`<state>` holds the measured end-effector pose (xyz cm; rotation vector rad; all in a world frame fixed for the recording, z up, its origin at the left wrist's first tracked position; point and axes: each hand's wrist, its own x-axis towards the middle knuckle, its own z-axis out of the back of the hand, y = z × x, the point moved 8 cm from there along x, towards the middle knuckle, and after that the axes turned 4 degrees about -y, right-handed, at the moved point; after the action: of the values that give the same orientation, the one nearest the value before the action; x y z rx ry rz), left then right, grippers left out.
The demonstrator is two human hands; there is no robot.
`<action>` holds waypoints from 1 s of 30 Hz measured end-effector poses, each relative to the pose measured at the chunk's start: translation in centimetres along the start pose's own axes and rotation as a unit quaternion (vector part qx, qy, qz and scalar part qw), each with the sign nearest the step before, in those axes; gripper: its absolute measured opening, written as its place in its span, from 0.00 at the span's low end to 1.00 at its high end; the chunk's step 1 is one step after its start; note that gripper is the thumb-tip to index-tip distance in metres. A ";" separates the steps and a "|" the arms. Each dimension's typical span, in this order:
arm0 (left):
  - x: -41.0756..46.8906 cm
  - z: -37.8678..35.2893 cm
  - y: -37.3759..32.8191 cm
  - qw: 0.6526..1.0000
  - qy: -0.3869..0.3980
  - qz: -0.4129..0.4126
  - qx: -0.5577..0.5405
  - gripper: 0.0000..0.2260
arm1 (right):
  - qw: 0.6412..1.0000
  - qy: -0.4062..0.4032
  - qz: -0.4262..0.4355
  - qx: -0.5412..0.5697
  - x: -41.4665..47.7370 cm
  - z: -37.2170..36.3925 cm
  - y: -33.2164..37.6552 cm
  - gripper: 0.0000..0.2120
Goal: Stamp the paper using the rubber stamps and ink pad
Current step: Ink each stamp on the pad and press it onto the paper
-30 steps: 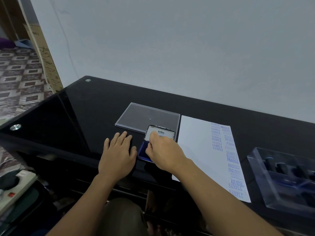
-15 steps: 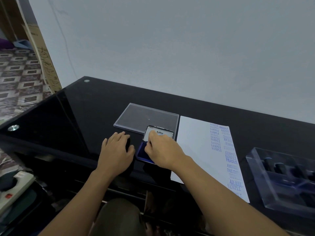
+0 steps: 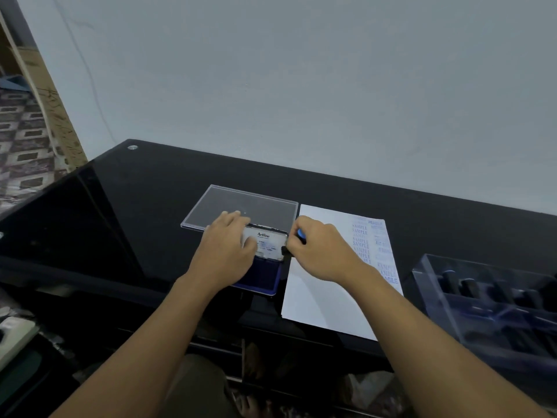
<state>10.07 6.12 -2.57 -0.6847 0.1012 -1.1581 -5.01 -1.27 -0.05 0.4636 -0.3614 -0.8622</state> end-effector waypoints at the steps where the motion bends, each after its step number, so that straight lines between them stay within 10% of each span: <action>1: 0.1 -0.3 -0.8 1.000 0.008 -0.006 0.000 0.20 | 1.000 -0.003 -0.010 -0.002 -0.3 0.6 -0.7 0.06; 30: 0.0 -13.0 -11.9 0.985 0.131 -0.115 0.014 0.20 | 0.989 0.033 -0.129 -0.072 -2.0 5.5 -13.9 0.10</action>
<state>-4.95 -2.37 -6.43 -0.5242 0.2330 -1.4663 -17.72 -8.81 -2.98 0.4088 -0.1789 -1.1132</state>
